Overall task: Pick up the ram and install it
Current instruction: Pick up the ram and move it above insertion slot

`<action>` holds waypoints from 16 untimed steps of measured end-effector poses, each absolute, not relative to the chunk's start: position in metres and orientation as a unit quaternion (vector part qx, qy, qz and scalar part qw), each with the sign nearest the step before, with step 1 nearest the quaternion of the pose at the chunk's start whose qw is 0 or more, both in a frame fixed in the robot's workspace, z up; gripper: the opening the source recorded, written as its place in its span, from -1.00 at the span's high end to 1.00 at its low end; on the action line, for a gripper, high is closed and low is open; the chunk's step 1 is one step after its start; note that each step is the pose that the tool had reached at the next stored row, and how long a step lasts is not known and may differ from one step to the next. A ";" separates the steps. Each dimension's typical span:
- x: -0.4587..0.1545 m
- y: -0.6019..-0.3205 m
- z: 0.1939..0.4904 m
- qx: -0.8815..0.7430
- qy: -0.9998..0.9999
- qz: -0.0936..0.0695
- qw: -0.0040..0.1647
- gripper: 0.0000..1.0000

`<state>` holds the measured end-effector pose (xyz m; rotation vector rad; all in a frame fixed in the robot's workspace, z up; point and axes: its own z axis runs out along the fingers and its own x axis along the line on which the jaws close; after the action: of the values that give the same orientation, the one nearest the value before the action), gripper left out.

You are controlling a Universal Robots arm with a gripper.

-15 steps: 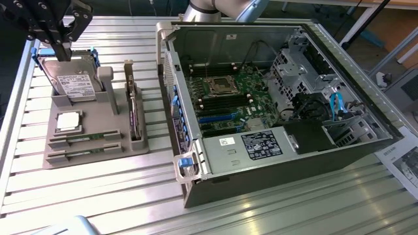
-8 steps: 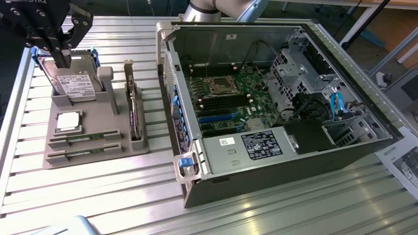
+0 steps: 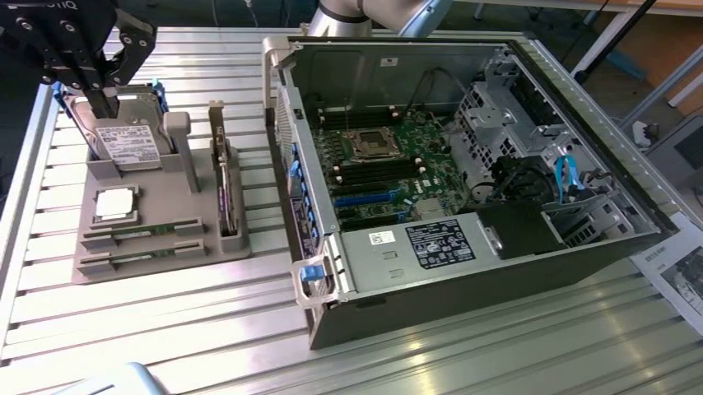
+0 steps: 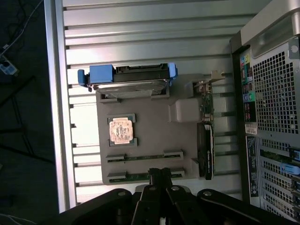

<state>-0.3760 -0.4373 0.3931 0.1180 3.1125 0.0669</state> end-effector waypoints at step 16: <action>-0.376 -0.437 0.393 0.006 1.000 0.022 0.012 0.80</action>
<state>-0.3760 -0.4373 0.3931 0.0201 3.1160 0.0681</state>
